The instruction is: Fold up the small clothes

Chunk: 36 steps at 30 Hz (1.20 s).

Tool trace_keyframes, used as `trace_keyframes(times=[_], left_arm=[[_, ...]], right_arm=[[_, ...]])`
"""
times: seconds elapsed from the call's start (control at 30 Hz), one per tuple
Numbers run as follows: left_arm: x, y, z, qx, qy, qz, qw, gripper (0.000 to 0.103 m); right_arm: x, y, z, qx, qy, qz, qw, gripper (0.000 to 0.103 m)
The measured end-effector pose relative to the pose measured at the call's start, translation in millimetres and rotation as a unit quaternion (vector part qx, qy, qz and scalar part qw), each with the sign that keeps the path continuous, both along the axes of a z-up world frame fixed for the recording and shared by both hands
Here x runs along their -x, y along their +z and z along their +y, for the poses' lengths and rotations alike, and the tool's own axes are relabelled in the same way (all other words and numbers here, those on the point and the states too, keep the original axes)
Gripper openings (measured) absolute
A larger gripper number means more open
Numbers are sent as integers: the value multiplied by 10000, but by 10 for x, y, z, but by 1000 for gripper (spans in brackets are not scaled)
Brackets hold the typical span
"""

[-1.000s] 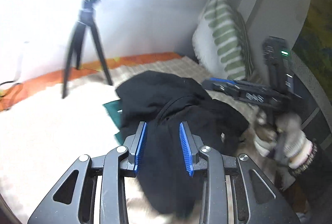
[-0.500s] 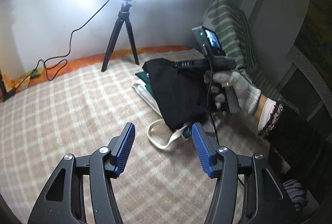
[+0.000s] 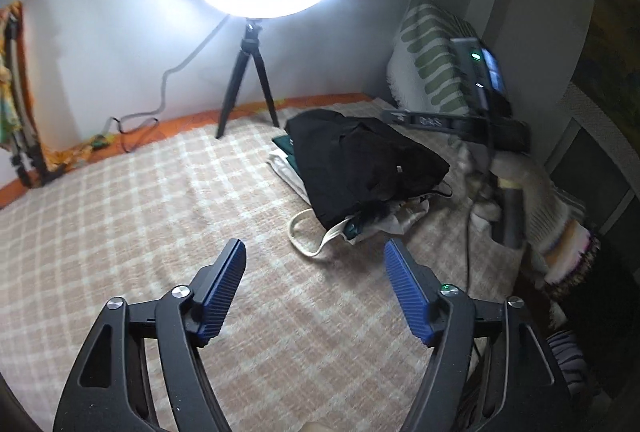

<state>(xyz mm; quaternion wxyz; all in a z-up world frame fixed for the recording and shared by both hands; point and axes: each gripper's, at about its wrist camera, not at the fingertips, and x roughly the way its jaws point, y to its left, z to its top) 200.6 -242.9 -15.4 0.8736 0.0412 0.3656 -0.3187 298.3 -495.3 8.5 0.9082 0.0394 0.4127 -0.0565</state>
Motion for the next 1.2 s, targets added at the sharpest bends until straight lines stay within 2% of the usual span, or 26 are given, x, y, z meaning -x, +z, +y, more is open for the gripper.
trace_keyframes(times=[0.03,0.17,0.23,0.33,0.57,0.63,0.73,0.8,0.87,0.97,1.2], left_arm=[[59,28,17,-24,28,-102,9999,72],[258,148,100,16,139,-430,9990,81],[342,204,144,83,209,-567,9981,82],[407,235,181,129,273,-638,9975,83],[549,196,180,-156,398,-914,9949,85],[568,170,169,-281,488,-932,9941,88],[586,136,167,-332,543,-906,9938,95],[602,126,166,-328,543,-909,9938,96],[613,127,159,-372,569,-942,9932,96],[643,127,135,-503,663,-1065,9908,102],[750,119,131,-501,616,-1402,9869,102]], right_arm=[[78,31,39,37,-21,-54,10000,58],[438,186,275,194,49,-270,9994,64],[560,259,369,249,62,-356,9990,75],[754,338,503,241,88,-473,9986,81],[1109,424,625,348,-135,-712,9968,92],[1174,419,631,377,-218,-772,9961,101],[1273,400,653,471,-359,-900,9942,103],[1315,374,682,588,-333,-926,9934,103],[1337,328,702,629,-271,-896,9936,103],[1323,253,717,659,-208,-790,9945,103],[1367,226,694,610,-316,-797,9945,103]])
